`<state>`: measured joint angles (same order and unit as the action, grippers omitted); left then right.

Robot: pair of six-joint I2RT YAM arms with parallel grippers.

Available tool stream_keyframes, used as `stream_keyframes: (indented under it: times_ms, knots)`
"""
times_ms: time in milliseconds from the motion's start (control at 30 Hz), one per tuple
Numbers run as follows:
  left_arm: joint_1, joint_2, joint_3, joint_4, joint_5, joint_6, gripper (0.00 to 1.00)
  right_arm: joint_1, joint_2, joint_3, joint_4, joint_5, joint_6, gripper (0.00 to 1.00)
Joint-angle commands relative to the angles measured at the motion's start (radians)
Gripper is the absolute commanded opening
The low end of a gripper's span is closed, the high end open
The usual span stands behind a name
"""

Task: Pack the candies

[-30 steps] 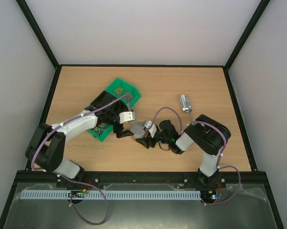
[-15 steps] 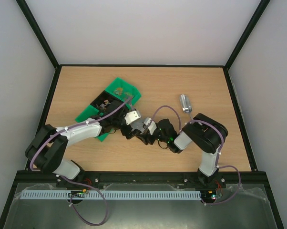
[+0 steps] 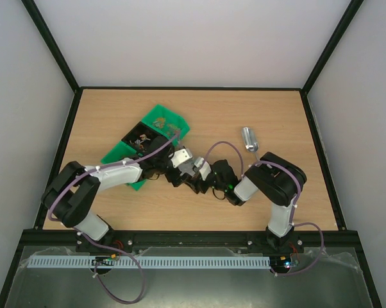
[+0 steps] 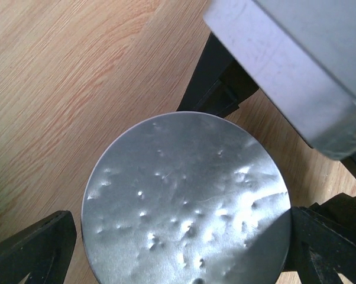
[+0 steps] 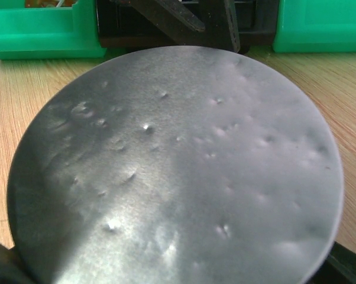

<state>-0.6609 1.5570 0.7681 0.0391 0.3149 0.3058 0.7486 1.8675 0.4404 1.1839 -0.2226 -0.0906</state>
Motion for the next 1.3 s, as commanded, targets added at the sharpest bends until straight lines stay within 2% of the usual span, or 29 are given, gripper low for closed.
stream_keyframes:
  times_ms: [0,167,467,567,733,800,933,1100,1267]
  knots:
    - [-0.009,0.042,0.032,-0.006,-0.036,0.010,1.00,0.004,0.034,-0.008,-0.087,0.032,0.013,0.35]
    - [-0.009,0.045,0.058,-0.083,0.013,0.111,0.97,0.004,0.019,-0.024,-0.090,0.008,-0.005,0.35]
    - [0.063,0.055,0.120,-0.371,0.232,0.538,0.87,0.004,-0.049,-0.094,-0.109,-0.124,-0.099,0.34]
    - [0.079,0.087,0.165,-0.477,0.292,0.736,0.85,0.004,-0.069,-0.113,-0.128,-0.196,-0.140,0.34]
    - [0.085,0.146,0.261,-0.566,0.316,0.865,0.84,0.005,-0.077,-0.118,-0.145,-0.234,-0.164,0.34]
    - [0.090,0.157,0.289,-0.557,0.319,0.833,0.87,0.004,-0.074,-0.110,-0.145,-0.218,-0.155,0.34]
    - [0.110,0.109,0.251,-0.455,0.342,0.636,0.99,0.005,-0.063,-0.089,-0.146,-0.170,-0.122,0.34]
    - [0.092,-0.026,0.072,-0.256,0.329,0.402,1.00,0.004,-0.044,-0.072,-0.133,-0.107,-0.078,0.34]
    - [0.032,-0.069,-0.036,-0.007,0.173,0.141,1.00,0.004,-0.030,-0.061,-0.119,-0.033,-0.041,0.34]
